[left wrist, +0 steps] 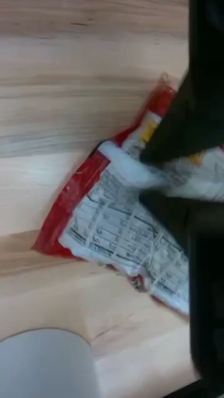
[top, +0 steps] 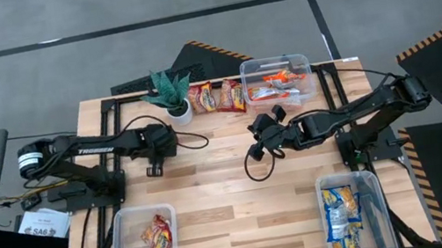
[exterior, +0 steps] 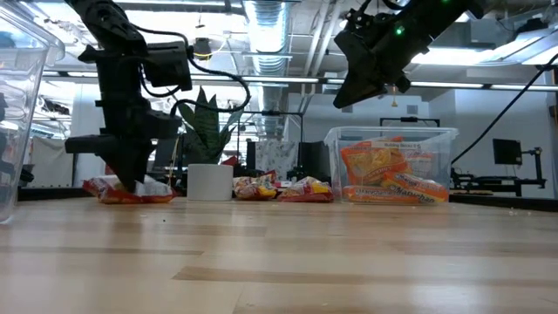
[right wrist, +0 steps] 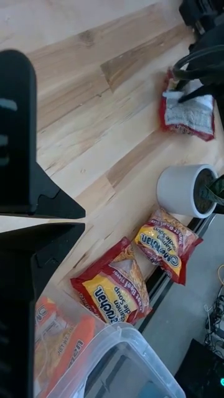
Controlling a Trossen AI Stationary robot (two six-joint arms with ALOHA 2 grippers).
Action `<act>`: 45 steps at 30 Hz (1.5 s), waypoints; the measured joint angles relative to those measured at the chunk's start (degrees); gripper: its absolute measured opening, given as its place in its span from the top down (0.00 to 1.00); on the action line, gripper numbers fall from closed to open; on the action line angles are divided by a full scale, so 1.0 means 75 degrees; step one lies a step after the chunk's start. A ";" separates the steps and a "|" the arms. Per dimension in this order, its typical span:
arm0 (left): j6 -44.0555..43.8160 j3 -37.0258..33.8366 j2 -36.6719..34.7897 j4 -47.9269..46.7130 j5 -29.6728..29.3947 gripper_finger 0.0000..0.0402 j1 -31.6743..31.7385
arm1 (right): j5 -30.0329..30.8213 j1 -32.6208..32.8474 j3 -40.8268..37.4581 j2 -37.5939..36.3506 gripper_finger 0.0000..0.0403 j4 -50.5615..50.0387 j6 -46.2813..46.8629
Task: Sort Maruchan noodles
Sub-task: Put the red noodle pack into the bottom left transparent bin
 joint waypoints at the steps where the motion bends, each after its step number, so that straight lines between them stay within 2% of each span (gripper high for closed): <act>1: -0.0041 0.0000 -0.0012 0.0000 0.0023 0.89 -0.0006 | 0.0000 0.0000 0.0000 0.0000 0.89 -0.0005 -0.0001; 3: -0.0190 0.0000 -0.0148 -0.0026 0.0052 0.96 -0.0006 | 0.0000 0.0000 0.0000 0.0000 0.89 0.0003 -0.0003; 6: -0.0249 0.0002 -0.0461 -0.0053 0.0055 0.99 -0.0046 | 0.0000 0.0000 0.0000 0.0000 0.89 0.0000 -0.0003; 16: -0.0683 0.1128 -0.1805 -0.0113 0.0386 1.00 -0.0613 | 0.0000 0.0000 0.0000 0.0000 0.89 0.0003 -0.0003; 25: -0.1833 0.2630 -0.2835 -0.0878 0.0028 1.00 -0.2128 | 0.0000 0.0000 0.0000 0.0000 0.89 0.0002 -0.0003; 30: -0.2706 0.2866 -0.3088 -0.1004 -0.0177 1.00 -0.3127 | -0.0003 0.0000 0.0000 0.0000 0.89 0.0000 0.0000; 37: -0.3524 0.2175 -0.3032 -0.0636 -0.0058 1.00 -0.3870 | -0.0884 -0.0003 -0.0001 0.0284 0.89 0.0514 -0.0083; 41: -0.2893 0.0764 -0.3581 0.1709 -0.0308 1.00 -0.4075 | -0.1581 -0.0013 0.0006 0.0952 0.89 0.1722 -0.0827; 45: -0.2305 -0.1057 -0.4412 0.4606 0.0257 1.00 -0.3633 | -0.2845 -0.0242 -0.0006 0.1722 0.89 0.2961 -0.1122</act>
